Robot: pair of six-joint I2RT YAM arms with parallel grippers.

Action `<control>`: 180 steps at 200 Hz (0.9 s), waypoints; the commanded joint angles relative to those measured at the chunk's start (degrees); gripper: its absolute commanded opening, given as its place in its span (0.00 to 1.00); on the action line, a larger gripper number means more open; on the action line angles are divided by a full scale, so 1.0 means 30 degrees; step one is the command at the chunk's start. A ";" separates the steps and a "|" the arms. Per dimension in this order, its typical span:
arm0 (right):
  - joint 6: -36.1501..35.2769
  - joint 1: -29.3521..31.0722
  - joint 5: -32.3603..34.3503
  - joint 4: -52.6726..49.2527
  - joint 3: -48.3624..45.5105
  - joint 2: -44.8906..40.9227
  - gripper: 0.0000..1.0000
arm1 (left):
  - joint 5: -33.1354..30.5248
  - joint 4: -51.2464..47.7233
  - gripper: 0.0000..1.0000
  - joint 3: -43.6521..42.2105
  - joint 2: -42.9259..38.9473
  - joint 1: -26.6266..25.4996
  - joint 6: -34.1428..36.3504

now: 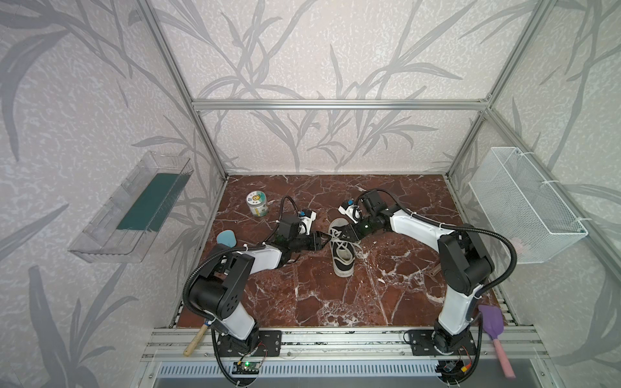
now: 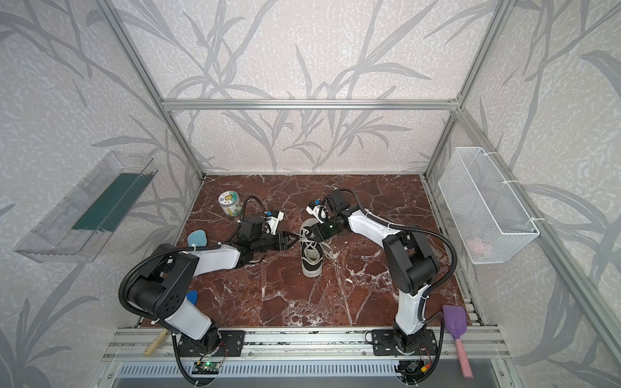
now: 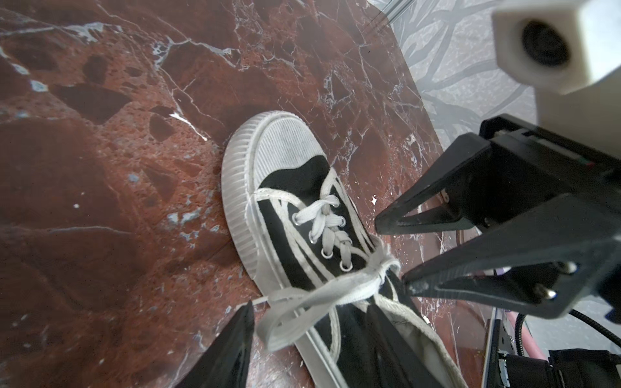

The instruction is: Tie the shoes

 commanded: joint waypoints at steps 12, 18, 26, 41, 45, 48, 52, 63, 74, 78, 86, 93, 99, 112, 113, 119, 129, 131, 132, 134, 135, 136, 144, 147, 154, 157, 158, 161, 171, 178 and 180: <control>-0.0221 0.0282 -0.0290 -0.0236 0.0758 0.0559 0.42 | 0.0209 0.1481 0.44 -0.0199 0.0602 -0.0088 -0.0723; -0.0229 0.0320 -0.0289 -0.0229 0.0758 0.0588 0.41 | 0.0169 0.1600 0.38 -0.0265 0.0674 -0.0085 -0.0745; -0.0282 0.0366 -0.0317 -0.0212 0.0794 0.0651 0.40 | 0.0215 0.1767 0.30 -0.0300 0.0759 -0.0088 -0.0759; -0.0353 0.0452 -0.0268 -0.0262 0.0839 0.0728 0.40 | 0.0180 0.1722 0.23 -0.0296 0.0762 -0.0071 -0.0742; -0.0347 0.0465 -0.0260 -0.0246 0.0847 0.0742 0.40 | 0.0189 0.1728 0.21 -0.0296 0.0776 -0.0087 -0.0747; -0.0349 0.0469 -0.0234 -0.0245 0.0846 0.0768 0.40 | 0.0136 0.1736 0.20 -0.0296 0.0762 -0.0088 -0.0767; -0.0324 0.0492 -0.0181 -0.0217 0.0848 0.0772 0.40 | 0.0101 0.1725 0.18 -0.0324 0.0748 -0.0088 -0.0749; -0.0304 0.0526 0.0005 -0.0183 0.0849 0.0852 0.40 | -0.0076 0.1644 0.12 -0.0354 0.0612 -0.0088 -0.0586; -0.0356 0.0560 0.0268 -0.0206 0.0883 0.0917 0.40 | -0.0276 0.1215 0.07 -0.0271 0.0420 -0.0086 -0.0309; -0.0361 0.0564 0.0356 -0.0189 0.0864 0.0960 0.40 | -0.0363 0.0944 0.06 -0.0177 0.0318 -0.0088 -0.0151; -0.0417 0.0618 0.0548 -0.0195 0.0877 0.1020 0.39 | -0.0559 0.0229 0.02 0.0026 0.0128 -0.0086 0.0261; -0.0500 0.0699 0.0709 -0.0219 0.0898 0.1078 0.39 | -0.0734 -0.0533 0.00 0.0235 -0.0089 -0.0088 0.0657; -0.0563 0.0734 0.0898 -0.0260 0.0886 0.1122 0.39 | -0.0827 -0.1194 0.00 0.0449 -0.0236 -0.0087 0.1008; -0.0676 0.0867 0.1451 -0.0255 0.0805 0.1178 0.37 | -0.1142 -0.2817 0.00 0.0988 -0.0531 -0.0088 0.1986; -0.0680 0.0876 0.1489 -0.0248 0.0796 0.1180 0.37 | -0.1147 -0.2947 0.00 0.1020 -0.0551 -0.0088 0.2054; -0.0692 0.0923 0.1649 -0.0248 0.0745 0.1197 0.35 | -0.1196 -0.3624 0.00 0.1245 -0.0626 -0.0081 0.2436; -0.0699 0.1002 0.1873 -0.0227 0.0672 0.1262 0.33 | -0.1290 -0.4468 0.00 0.1535 -0.0745 -0.0088 0.3012; -0.0688 0.1038 0.1936 -0.0230 0.0648 0.1253 0.32 | -0.1311 -0.4618 0.00 0.1590 -0.0746 -0.0081 0.3121; -0.0686 0.1049 0.1966 -0.0235 0.0644 0.1262 0.32 | -0.1319 -0.4697 0.00 0.1628 -0.0776 -0.0084 0.3178; -0.0707 0.1057 0.2047 -0.0239 0.0649 0.1283 0.32 | -0.1340 -0.4866 0.00 0.1672 -0.0776 -0.0087 0.3294; -0.0695 0.1059 0.2080 -0.0240 0.0630 0.1291 0.31 | -0.1378 -0.4952 0.00 0.1713 -0.0791 -0.0087 0.3338; -0.0704 0.1074 0.2155 -0.0240 0.0621 0.1295 0.31 | -0.1382 -0.5040 0.00 0.1734 -0.0798 -0.0088 0.3389; -0.0688 0.1152 0.2449 -0.0271 0.0597 0.1327 0.29 | -0.1498 -0.5756 0.00 0.2006 -0.0831 -0.0073 0.3850; -0.0696 0.1170 0.2547 -0.0292 0.0584 0.1328 0.29 | -0.1554 -0.6055 0.00 0.2127 -0.0853 -0.0086 0.4011; -0.0690 0.1213 0.2750 -0.0328 0.0564 0.1357 0.28 | -0.1704 -0.6716 0.00 0.2408 -0.0850 -0.0075 0.4427; -0.0685 0.1211 0.2830 -0.0314 0.0554 0.1365 0.28 | -0.1755 -0.7025 0.00 0.2525 -0.0837 -0.0086 0.4611; -0.0685 0.1223 0.2867 -0.0321 0.0539 0.1361 0.28 | -0.1761 -0.7131 0.00 0.2579 -0.0850 -0.0087 0.4670; -0.0688 0.1227 0.2922 -0.0302 0.0533 0.1347 0.27 | -0.1840 -0.7362 0.00 0.2704 -0.0851 -0.0066 0.4843; -0.0699 0.1236 0.3013 -0.0220 0.0444 0.1300 0.26 | -0.2164 -0.8275 0.00 0.3044 -0.0880 -0.0084 0.5407; -0.0685 0.1238 0.3105 -0.0240 0.0415 0.1299 0.25 | -0.2409 -0.8856 0.00 0.3282 -0.0912 -0.0088 0.5807; -0.0714 0.1251 0.3123 -0.0219 0.0423 0.1299 0.25 | -0.2470 -0.9040 0.00 0.3382 -0.0927 -0.0088 0.5929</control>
